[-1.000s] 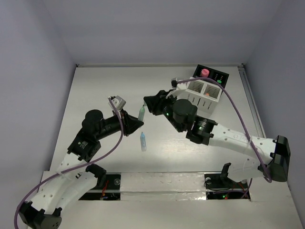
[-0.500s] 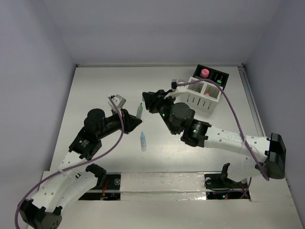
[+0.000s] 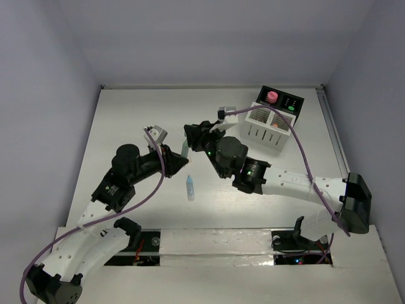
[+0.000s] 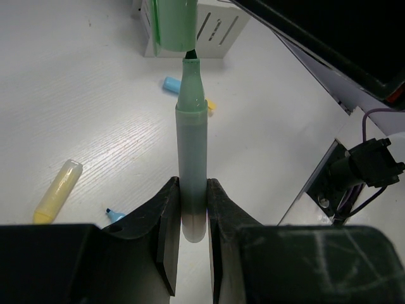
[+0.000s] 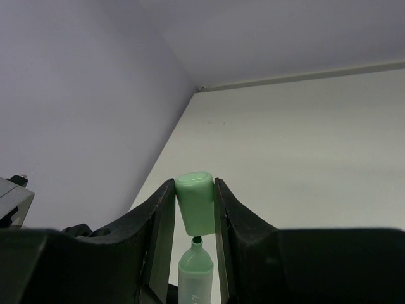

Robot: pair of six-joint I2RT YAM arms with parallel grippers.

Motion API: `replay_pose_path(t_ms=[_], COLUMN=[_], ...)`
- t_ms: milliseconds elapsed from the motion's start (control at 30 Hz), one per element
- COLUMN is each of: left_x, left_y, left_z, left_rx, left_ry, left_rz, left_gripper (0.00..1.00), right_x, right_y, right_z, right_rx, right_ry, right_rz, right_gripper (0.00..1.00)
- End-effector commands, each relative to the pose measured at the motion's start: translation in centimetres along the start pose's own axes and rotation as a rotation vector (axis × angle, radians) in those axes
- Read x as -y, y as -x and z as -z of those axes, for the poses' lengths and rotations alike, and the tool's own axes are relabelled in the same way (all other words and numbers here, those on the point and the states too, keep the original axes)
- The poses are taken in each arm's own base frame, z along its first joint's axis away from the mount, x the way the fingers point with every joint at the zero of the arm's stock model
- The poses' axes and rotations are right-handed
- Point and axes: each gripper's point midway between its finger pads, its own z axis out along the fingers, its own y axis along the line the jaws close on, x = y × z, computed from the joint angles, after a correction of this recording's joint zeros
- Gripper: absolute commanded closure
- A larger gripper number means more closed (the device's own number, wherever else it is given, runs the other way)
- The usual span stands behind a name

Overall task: Sort the stationery into containers
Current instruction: Close the pen cap on the pen.

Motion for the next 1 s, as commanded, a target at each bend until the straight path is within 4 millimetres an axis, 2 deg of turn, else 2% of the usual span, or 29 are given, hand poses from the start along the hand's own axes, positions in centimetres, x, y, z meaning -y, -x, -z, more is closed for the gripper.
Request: replay_pose_path(t_ms=[0, 367, 667, 967], left_x=[0.6, 0.2, 0.0, -0.4], left_y=[1.5, 1.9, 3.0, 4.6], left_z=[0.4, 0.4, 0.9, 1.9], left_rx=[0.053, 0.067, 0.116, 0.192], left_ry=[-0.014, 0.013, 0.042, 0.094], left_rz=[-0.036, -0.038, -0.053, -0.072], left_gripper=[1.00, 1.00, 1.00, 1.00], right_x=[-1.7, -1.9, -2.9, -1.9], right_y=[2.4, 2.2, -0.3, -2.8], right_z=[0.1, 0.7, 1.4, 1.6], right_rx=[0.062, 0.054, -0.011, -0.075], right_ry=[0.024, 0.044, 0.069, 0.038], right_rz=[-0.085, -0.115, -0.149, -0.183], right_gripper=[0.84, 0.84, 0.84, 0.84])
